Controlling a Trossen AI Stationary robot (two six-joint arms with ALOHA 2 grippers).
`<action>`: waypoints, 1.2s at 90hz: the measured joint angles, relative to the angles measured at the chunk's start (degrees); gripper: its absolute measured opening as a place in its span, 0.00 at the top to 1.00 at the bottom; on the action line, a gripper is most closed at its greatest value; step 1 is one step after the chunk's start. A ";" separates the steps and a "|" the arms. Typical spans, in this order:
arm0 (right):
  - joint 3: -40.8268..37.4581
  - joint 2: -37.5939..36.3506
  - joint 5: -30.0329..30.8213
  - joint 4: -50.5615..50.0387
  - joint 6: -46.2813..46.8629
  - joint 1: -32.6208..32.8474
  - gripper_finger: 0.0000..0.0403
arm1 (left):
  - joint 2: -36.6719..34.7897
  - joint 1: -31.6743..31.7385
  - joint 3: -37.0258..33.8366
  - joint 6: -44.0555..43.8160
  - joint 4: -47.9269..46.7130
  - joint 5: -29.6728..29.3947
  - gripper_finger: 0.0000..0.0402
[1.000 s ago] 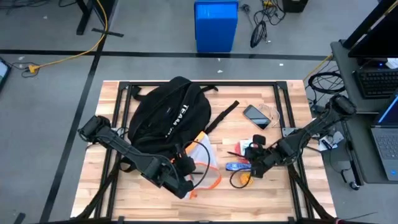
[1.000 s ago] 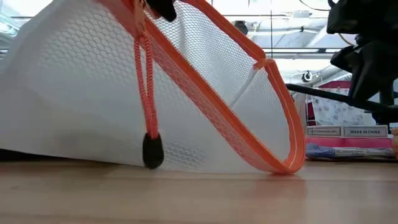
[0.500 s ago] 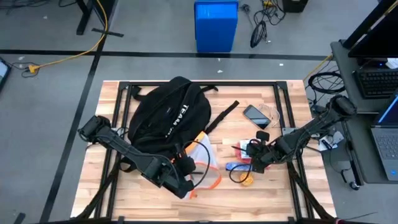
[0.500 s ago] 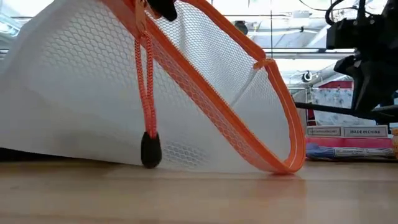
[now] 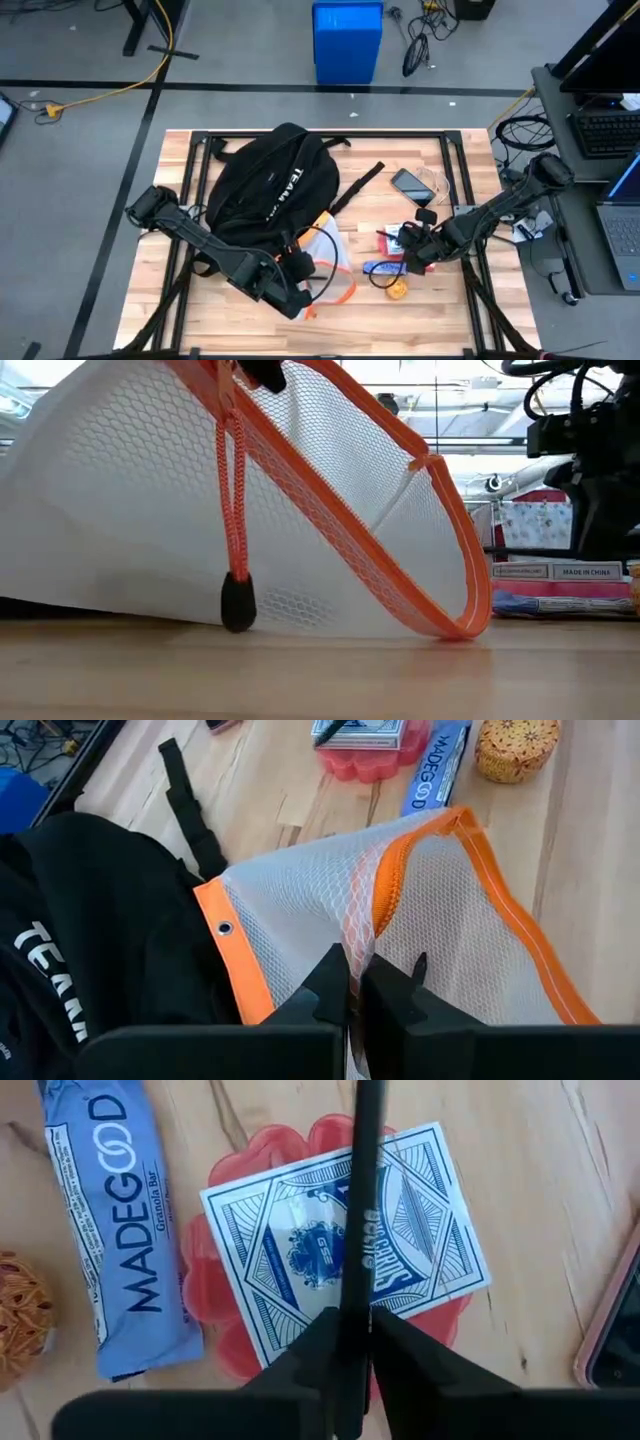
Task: Unpack backpack
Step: Remove the black pen from the orange zip bag, then remove the earphones from the orange zip bag
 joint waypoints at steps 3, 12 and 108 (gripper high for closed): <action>0.00 0.00 -0.03 0.01 0.00 0.00 0.86 | 0.00 -0.01 0.00 0.00 0.00 0.00 1.00; 0.00 0.00 -0.07 0.01 0.00 0.00 0.82 | 0.00 -0.04 0.00 0.00 0.00 0.00 1.00; 13.57 8.39 -8.27 52.42 -34.62 5.07 0.77 | 0.02 0.73 0.00 0.07 1.16 -0.16 1.00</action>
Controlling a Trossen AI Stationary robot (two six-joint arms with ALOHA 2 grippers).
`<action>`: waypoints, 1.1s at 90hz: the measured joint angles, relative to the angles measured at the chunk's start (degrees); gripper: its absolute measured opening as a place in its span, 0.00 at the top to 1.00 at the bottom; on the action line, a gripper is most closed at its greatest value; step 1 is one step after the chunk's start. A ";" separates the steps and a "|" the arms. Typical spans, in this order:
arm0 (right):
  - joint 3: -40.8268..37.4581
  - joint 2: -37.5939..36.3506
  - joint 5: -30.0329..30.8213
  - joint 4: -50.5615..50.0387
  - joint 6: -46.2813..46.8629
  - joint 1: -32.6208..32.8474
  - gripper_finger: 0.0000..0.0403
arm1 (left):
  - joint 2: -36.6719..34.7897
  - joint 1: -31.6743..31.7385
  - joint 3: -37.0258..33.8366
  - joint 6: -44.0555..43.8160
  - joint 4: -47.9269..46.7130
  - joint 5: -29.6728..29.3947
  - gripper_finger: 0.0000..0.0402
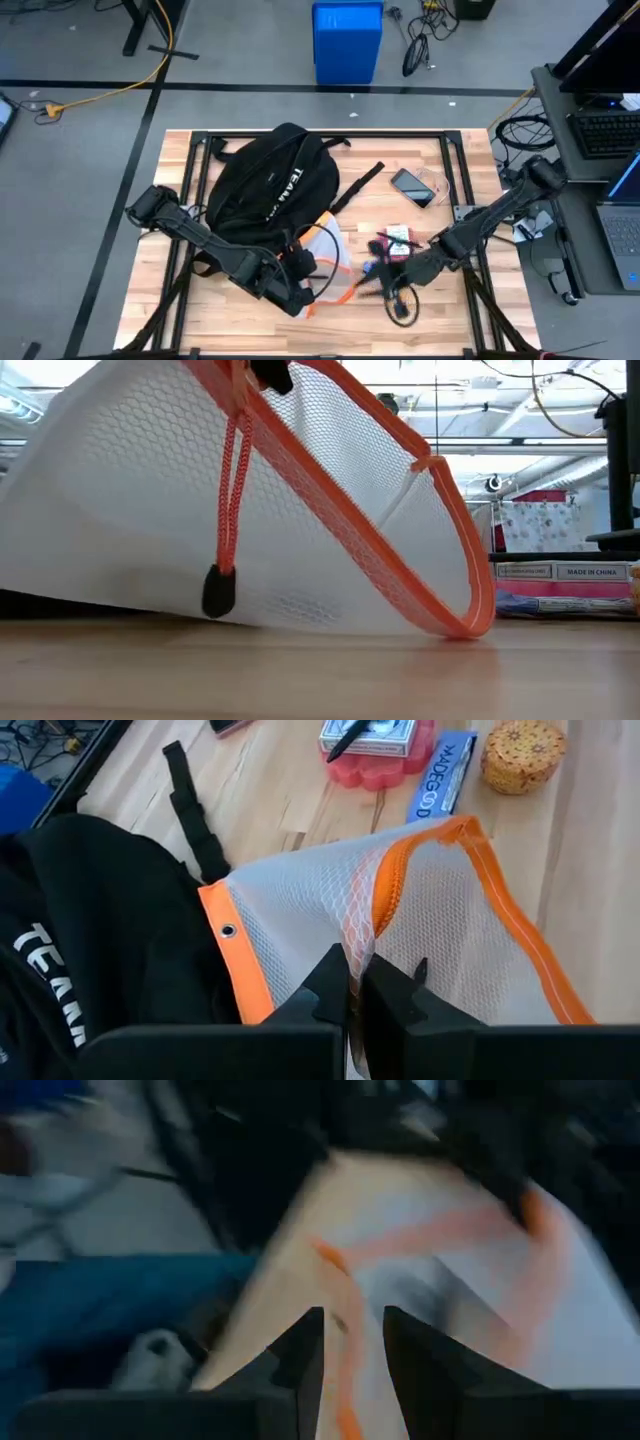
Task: Unpack backpack
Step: Remove the earphones from the orange zip bag
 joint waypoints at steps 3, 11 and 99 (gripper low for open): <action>0.00 1.78 -0.70 3.73 -1.74 0.04 0.77 | 0.00 0.00 0.00 0.00 -0.02 -0.01 1.00; 0.00 6.96 -0.75 12.51 -4.01 -0.22 0.77 | 0.00 0.00 0.00 0.06 -0.04 -0.05 1.00; 18.10 33.49 8.32 -2.72 2.47 -8.13 0.77 | 0.00 0.00 0.00 0.31 -0.23 -0.23 1.00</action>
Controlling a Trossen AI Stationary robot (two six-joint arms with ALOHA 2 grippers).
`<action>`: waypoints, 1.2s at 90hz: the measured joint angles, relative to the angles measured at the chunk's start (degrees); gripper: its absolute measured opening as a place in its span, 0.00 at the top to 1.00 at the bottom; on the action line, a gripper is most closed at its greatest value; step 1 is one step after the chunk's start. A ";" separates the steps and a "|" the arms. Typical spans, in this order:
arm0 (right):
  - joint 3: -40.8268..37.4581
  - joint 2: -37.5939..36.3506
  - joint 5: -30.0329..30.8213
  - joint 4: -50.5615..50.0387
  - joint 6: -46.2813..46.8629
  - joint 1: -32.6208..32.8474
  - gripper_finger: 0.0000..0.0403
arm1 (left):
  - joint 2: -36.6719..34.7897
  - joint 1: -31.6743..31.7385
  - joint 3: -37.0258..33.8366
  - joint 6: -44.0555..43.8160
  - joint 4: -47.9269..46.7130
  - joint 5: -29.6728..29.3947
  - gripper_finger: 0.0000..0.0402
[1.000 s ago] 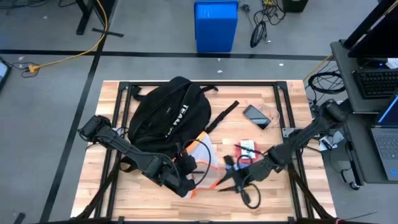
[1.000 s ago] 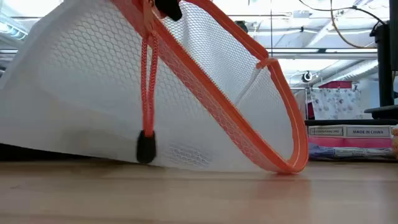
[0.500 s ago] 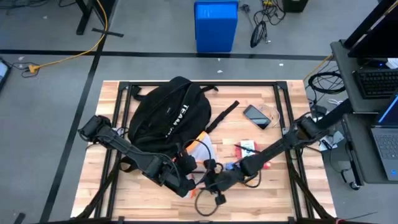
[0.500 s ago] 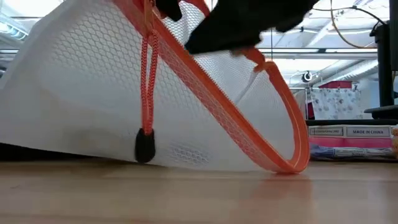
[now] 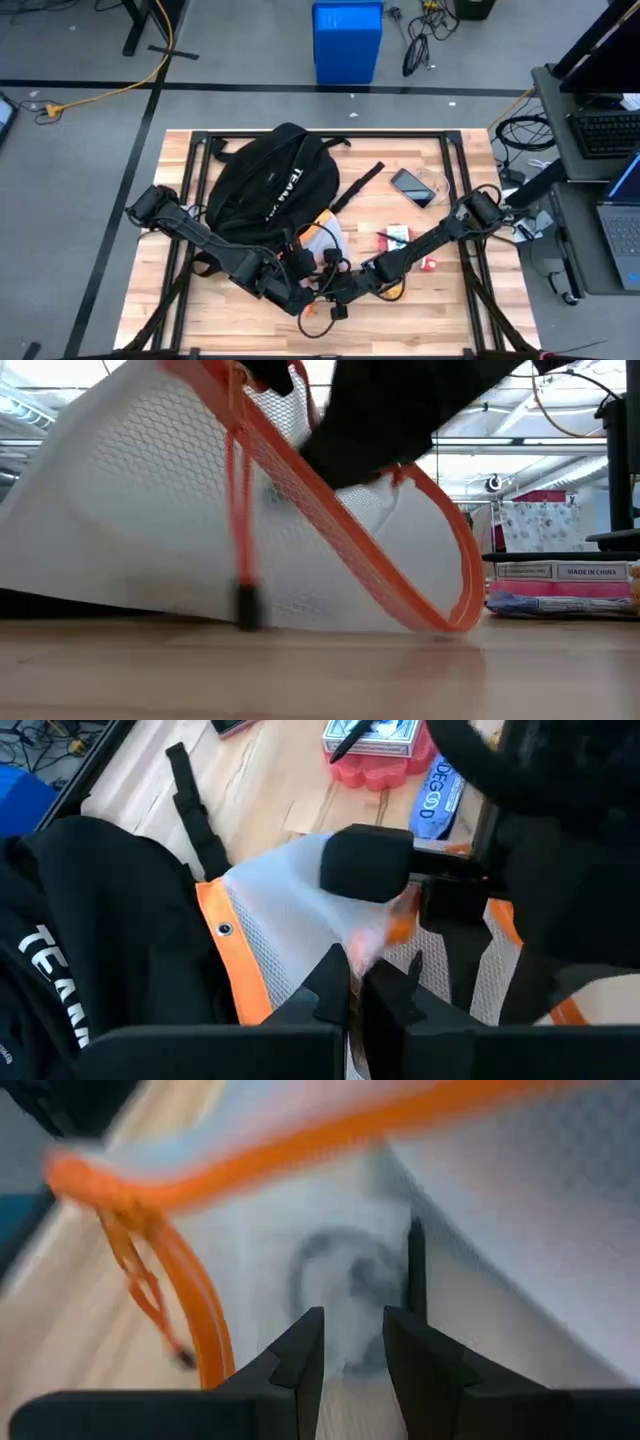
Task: Unpack backpack
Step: Remove the earphones from the orange zip bag
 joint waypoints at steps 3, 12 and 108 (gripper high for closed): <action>-0.05 0.23 0.68 -1.18 0.55 -0.15 0.77 | 0.05 0.02 0.00 0.00 -0.02 0.02 1.00; -0.01 0.54 2.24 -2.96 0.48 -0.82 0.77 | 0.09 0.06 0.00 0.07 -0.12 0.03 1.00; 1.05 0.59 5.41 -10.89 -2.22 -1.63 0.45 | 0.06 -0.15 -0.28 8.71 -0.37 4.58 1.00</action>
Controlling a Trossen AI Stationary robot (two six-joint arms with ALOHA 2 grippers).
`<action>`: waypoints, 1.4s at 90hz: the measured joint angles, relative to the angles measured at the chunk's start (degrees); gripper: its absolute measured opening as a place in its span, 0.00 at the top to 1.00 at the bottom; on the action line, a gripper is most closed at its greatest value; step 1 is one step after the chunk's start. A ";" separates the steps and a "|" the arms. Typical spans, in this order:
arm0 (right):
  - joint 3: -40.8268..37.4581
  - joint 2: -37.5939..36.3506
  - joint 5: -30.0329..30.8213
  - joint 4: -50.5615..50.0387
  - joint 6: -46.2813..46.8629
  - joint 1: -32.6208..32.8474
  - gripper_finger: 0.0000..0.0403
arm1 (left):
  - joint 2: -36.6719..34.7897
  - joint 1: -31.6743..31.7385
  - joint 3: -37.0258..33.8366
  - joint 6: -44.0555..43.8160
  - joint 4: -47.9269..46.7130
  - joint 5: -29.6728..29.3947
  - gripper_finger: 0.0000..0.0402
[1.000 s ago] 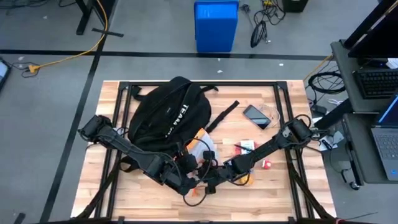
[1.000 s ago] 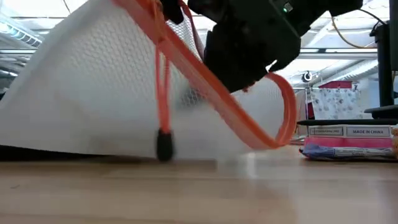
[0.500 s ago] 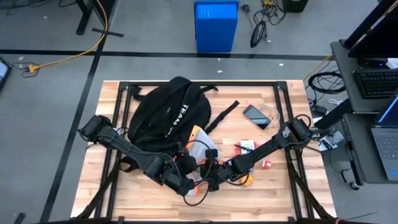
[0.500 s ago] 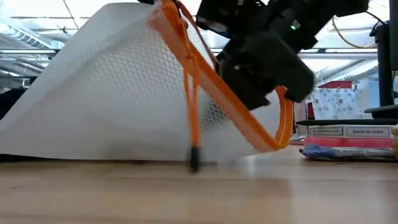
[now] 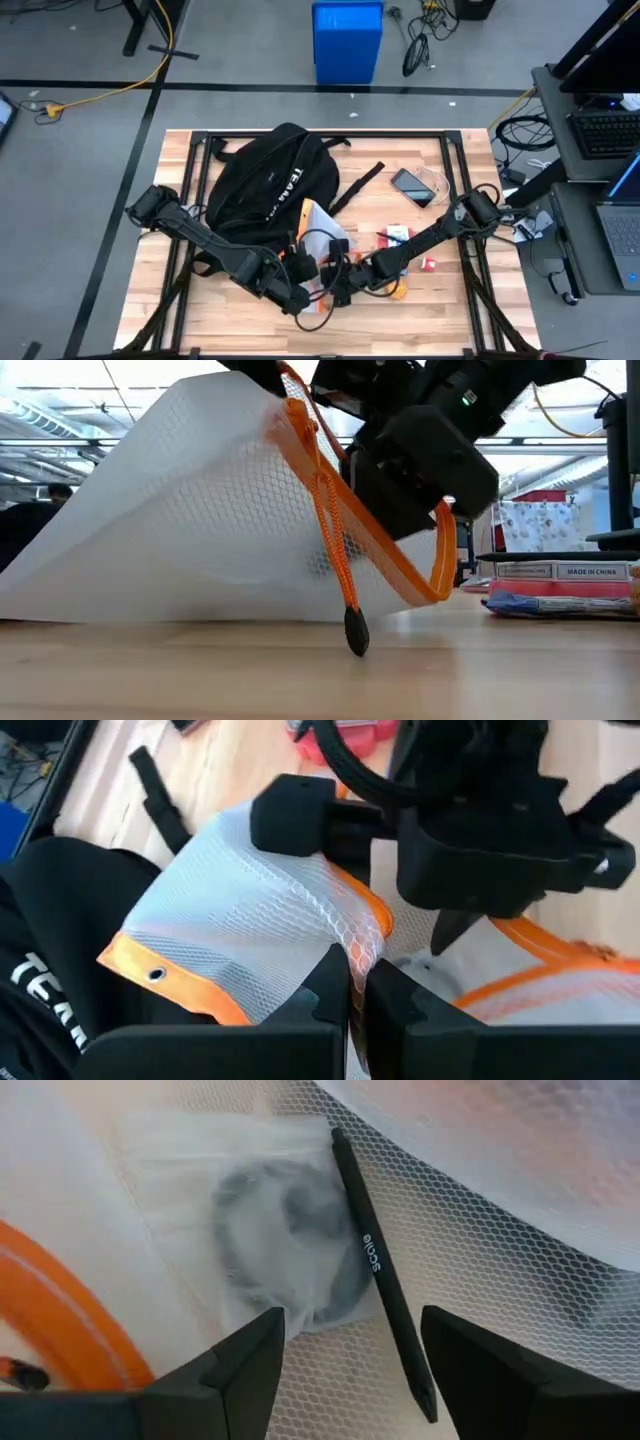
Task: Unpack backpack
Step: Remove the earphones from the orange zip bag
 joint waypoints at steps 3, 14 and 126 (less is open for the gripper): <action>0.64 0.00 0.11 -0.31 -0.08 0.19 0.45 | -0.02 -0.02 0.00 0.12 0.00 0.29 1.00; 2.97 -0.02 4.23 -4.62 -0.14 0.67 0.48 | -0.08 -0.07 0.00 0.35 -0.01 0.74 1.00; 4.41 7.54 -3.31 -2.08 -3.29 -5.65 0.57 | -0.08 -0.17 -0.15 4.86 0.24 1.95 1.00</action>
